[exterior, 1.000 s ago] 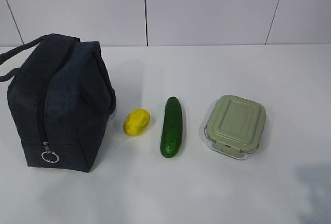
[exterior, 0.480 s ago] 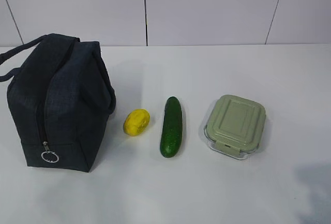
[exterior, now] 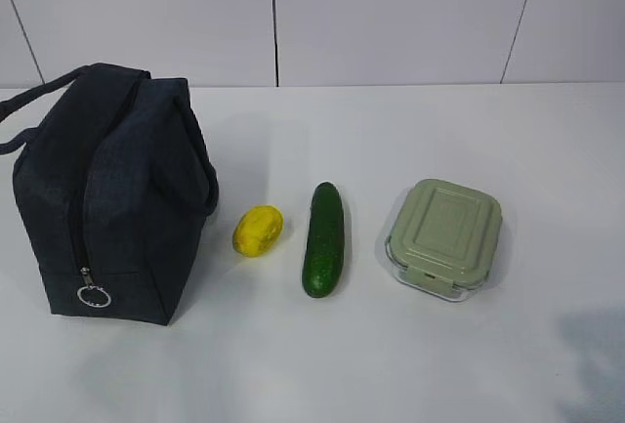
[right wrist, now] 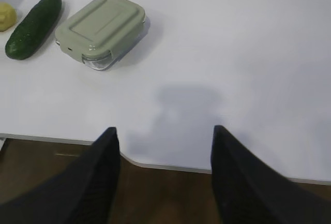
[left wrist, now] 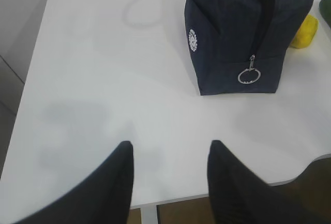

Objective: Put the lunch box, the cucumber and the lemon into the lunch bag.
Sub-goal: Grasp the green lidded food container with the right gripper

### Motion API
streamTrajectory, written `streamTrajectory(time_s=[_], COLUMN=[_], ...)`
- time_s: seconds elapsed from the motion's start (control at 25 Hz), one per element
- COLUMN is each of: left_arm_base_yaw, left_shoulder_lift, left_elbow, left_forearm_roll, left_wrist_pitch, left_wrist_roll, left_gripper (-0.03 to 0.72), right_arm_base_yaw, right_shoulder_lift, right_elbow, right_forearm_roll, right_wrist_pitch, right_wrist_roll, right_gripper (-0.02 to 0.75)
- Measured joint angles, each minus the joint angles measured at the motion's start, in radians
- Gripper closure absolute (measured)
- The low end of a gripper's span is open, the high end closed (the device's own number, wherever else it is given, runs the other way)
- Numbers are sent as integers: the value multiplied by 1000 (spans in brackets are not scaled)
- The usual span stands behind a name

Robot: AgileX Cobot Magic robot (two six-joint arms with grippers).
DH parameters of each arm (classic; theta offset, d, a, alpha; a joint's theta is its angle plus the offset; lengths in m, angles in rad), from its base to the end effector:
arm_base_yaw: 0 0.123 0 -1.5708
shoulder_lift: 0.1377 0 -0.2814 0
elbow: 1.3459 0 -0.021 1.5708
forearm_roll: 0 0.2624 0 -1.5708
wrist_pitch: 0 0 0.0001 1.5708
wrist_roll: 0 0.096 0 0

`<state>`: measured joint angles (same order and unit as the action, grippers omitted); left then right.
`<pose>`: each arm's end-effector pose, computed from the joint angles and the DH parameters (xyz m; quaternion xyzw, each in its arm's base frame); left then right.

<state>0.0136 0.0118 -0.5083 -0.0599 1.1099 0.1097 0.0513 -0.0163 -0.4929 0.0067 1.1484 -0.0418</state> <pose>0.0121 -0.0050 0.2789 0.0434 0.8652 0.0009 0.4995 0.0076 0.0010 0.2714 -0.0409 0.8721 0.0057 0.4876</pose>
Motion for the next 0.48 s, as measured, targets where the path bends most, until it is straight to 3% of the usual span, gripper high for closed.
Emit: streamTrajectory(time_s=[0.32, 0.48], left_arm_base_yaw=[-8, -8], left_shoulder_lift=[0, 0], left_elbow=[0, 0], left_forearm_roll=[0, 0], left_wrist_pitch=[0, 0], left_wrist_roll=[0, 0], left_gripper=[367, 367], right_arm_base_yaw=[0, 0], right_shoulder_lift=[4, 113], right_elbow=[-4, -12], right_forearm_roll=[37, 119], right_wrist_pitch=[-37, -100], right_wrist_roll=[113, 164], right_gripper=[316, 316])
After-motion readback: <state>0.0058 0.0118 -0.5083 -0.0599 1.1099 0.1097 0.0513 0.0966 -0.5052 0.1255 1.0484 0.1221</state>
